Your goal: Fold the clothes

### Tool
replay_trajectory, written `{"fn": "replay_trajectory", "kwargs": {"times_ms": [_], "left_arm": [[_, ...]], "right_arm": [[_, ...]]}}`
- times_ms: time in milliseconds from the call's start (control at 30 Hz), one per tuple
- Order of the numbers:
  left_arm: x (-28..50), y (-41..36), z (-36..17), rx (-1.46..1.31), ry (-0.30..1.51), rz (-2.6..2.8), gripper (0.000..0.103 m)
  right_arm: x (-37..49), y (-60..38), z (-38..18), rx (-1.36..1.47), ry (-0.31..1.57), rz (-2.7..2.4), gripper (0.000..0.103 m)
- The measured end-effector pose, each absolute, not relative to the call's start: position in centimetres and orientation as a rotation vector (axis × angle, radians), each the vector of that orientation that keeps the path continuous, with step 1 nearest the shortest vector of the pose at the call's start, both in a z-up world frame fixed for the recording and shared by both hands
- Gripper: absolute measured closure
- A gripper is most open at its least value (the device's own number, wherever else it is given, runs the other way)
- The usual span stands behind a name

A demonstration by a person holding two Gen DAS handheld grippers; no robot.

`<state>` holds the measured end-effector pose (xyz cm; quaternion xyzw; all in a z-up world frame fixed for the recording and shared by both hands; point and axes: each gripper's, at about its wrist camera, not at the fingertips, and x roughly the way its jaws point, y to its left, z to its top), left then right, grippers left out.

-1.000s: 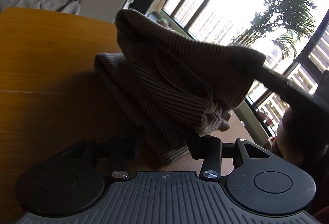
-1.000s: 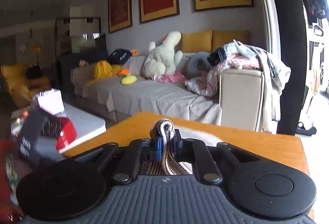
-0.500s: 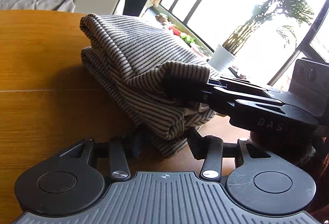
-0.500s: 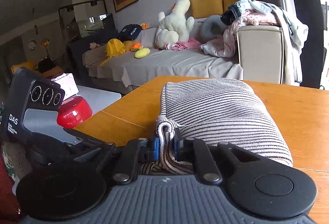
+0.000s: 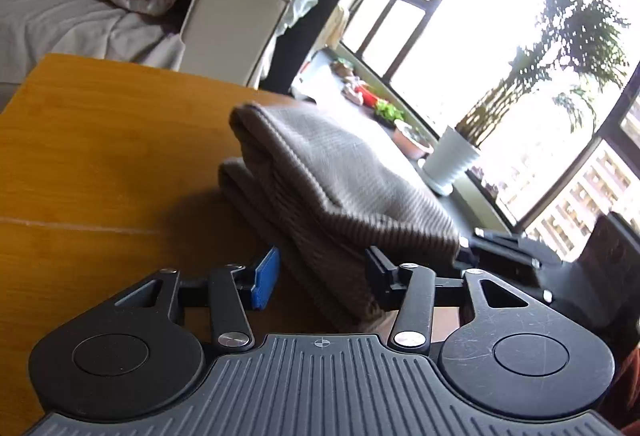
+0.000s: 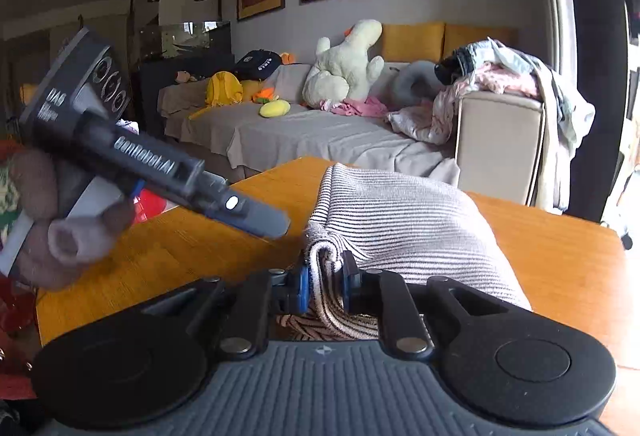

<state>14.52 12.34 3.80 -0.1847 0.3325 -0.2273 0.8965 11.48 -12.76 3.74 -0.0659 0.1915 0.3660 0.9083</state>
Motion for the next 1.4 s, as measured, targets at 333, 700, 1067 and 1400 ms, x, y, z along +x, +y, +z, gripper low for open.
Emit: {"fn": "replay_trajectory", "kwargs": {"times_ms": [333, 700, 1067, 1400], "left_arm": [[25.3, 12.1, 3.4, -0.479, 0.736, -0.351, 0.077], [22.1, 15.5, 4.9, -0.485, 0.668, -0.193, 0.052], [18.4, 11.5, 1.3, -0.428, 0.811, -0.344, 0.047], [18.0, 12.1, 0.9, -0.426, 0.801, -0.347, 0.035]], "right_arm": [[9.0, -11.4, 4.8, -0.217, 0.317, 0.780, 0.089], [9.1, -6.8, 1.8, -0.360, 0.407, 0.830, 0.085], [8.3, -9.0, 4.3, -0.362, 0.434, 0.888, 0.044], [18.0, -20.6, 5.4, 0.155, 0.679, 0.657, 0.019]]}}
